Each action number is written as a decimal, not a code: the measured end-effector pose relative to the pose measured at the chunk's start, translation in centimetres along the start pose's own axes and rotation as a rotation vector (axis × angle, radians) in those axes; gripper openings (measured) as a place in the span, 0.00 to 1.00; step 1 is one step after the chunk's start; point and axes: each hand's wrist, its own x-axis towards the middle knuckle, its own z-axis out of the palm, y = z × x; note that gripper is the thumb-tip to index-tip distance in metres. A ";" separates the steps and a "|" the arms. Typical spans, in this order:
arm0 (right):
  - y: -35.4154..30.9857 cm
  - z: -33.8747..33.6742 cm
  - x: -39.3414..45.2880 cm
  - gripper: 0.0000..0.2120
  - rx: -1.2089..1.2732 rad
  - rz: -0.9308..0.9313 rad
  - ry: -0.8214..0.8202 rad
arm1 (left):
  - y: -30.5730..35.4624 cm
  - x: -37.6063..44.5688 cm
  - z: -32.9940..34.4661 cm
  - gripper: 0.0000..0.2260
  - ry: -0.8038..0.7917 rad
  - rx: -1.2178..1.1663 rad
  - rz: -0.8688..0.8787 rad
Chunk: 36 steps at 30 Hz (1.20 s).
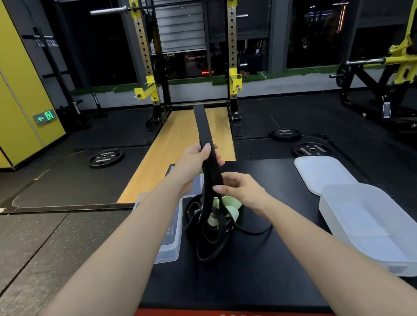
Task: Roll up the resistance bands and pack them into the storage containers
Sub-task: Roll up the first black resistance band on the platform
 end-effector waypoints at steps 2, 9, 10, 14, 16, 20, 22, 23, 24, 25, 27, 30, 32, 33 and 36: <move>-0.1 0.1 0.4 0.11 -0.024 -0.013 0.007 | 0.7 0.4 0.3 0.10 0.017 -0.031 0.022; 0.1 0.6 1.6 0.05 -0.129 -0.019 0.122 | -0.5 0.9 0.1 0.10 0.070 -0.140 -0.011; 0.3 0.6 1.5 0.06 -0.116 -0.015 0.123 | -1.1 0.8 -0.3 0.11 0.061 -0.140 -0.033; 0.1 0.6 1.3 0.08 -0.086 -0.035 0.175 | -3.6 0.6 -1.4 0.19 0.020 -0.039 -0.123; -0.2 0.6 1.6 0.09 -0.075 -0.046 0.197 | -5.2 -0.1 -1.6 0.17 -0.018 0.013 -0.147; -0.5 0.8 2.1 0.06 -0.079 -0.046 0.220 | -8.4 -1.6 -2.3 0.13 -0.098 0.097 -0.182; -0.7 0.8 2.3 0.05 -0.067 -0.034 0.257 | -9.0 -2.3 -2.1 0.12 -0.108 0.117 -0.135; -0.8 0.9 2.4 0.05 -0.057 -0.032 0.267 | -9.0 -2.5 -1.8 0.12 -0.102 0.126 -0.108; -1.0 1.0 2.5 0.05 -0.058 -0.031 0.278 | -9.1 -2.5 -1.5 0.12 -0.087 0.134 -0.088; -1.2 1.1 2.7 0.05 -0.072 -0.031 0.293 | -9.0 -2.6 -1.2 0.13 -0.065 0.151 -0.075; -1.6 1.2 2.9 0.04 -0.113 -0.026 0.331 | -8.9 -2.3 -0.6 0.14 -0.017 0.189 -0.061; -2.6 1.3 3.3 0.04 -0.157 -0.026 0.373 | -8.6 -1.8 0.2 0.12 0.023 0.220 -0.025; -3.3 1.6 3.7 0.06 -0.170 -0.035 0.391 | -8.2 -1.3 0.7 0.12 0.115 0.250 -0.001; -3.7 1.7 3.8 0.06 -0.169 -0.041 0.396 | -7.9 -1.0 0.9 0.10 0.178 0.254 0.009; -4.4 1.9 3.8 0.05 -0.115 -0.084 0.368 | -7.1 -0.3 0.9 0.06 0.294 0.277 0.028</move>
